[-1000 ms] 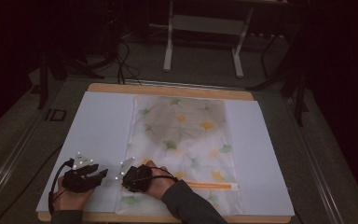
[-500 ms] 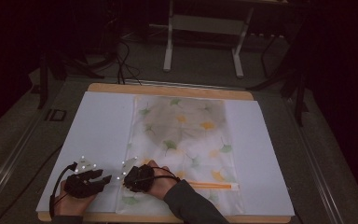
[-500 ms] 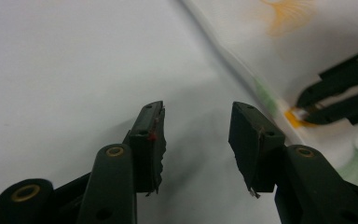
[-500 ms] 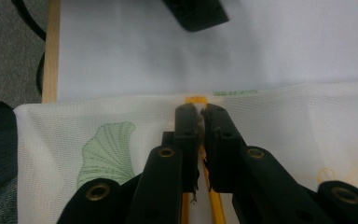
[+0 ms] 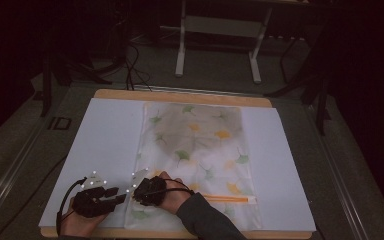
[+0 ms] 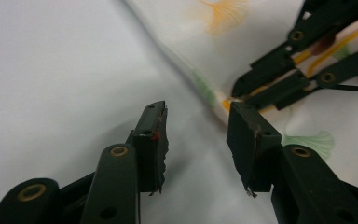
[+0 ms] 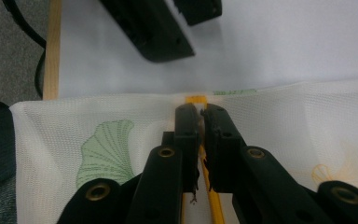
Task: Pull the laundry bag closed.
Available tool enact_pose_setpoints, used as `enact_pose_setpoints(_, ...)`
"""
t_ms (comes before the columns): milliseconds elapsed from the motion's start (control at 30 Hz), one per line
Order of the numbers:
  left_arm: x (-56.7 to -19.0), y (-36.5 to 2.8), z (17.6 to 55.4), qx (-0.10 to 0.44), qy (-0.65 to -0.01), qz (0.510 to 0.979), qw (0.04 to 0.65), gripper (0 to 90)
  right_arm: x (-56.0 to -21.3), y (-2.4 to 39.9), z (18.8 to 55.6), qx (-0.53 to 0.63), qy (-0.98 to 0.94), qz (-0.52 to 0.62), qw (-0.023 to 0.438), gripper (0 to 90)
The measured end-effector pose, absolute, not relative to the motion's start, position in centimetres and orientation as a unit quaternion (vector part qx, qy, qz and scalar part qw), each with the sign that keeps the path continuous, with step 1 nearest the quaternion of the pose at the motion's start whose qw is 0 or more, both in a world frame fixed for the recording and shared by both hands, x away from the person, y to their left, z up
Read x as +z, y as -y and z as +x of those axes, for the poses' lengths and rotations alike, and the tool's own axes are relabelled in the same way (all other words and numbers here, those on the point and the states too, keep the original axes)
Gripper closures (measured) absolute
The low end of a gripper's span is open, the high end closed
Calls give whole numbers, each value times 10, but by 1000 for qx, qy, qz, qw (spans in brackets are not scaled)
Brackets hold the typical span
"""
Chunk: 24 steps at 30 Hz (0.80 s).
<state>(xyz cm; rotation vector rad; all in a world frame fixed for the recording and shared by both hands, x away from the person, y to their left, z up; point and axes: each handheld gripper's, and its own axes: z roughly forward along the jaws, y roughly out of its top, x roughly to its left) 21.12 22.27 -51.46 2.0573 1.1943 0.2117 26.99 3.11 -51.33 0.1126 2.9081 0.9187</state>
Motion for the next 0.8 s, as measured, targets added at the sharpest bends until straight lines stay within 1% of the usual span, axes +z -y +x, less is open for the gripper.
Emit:
enact_pose_setpoints(100, -515, -220, 210, 69, -463, 802, 371, 574, -512, -31, 270, 301, -952, 37, 47, 844)
enact_pose_setpoints(200, -517, -218, 212, 37, -454, 804, 383, 564, -512, -30, 269, 302, -951, 35, 49, 844)
enact_pose_setpoints(267, -519, -217, 213, 27, -452, 805, 384, 562, -511, -30, 269, 303, -951, 35, 50, 844)
enact_pose_setpoints(600, -527, -209, 221, -16, -451, 807, 381, 575, -507, -28, 268, 307, -950, 35, 56, 844)
enact_pose_setpoints(800, -530, -205, 227, -29, -447, 809, 381, 601, -503, -26, 266, 308, -949, 30, 66, 844)
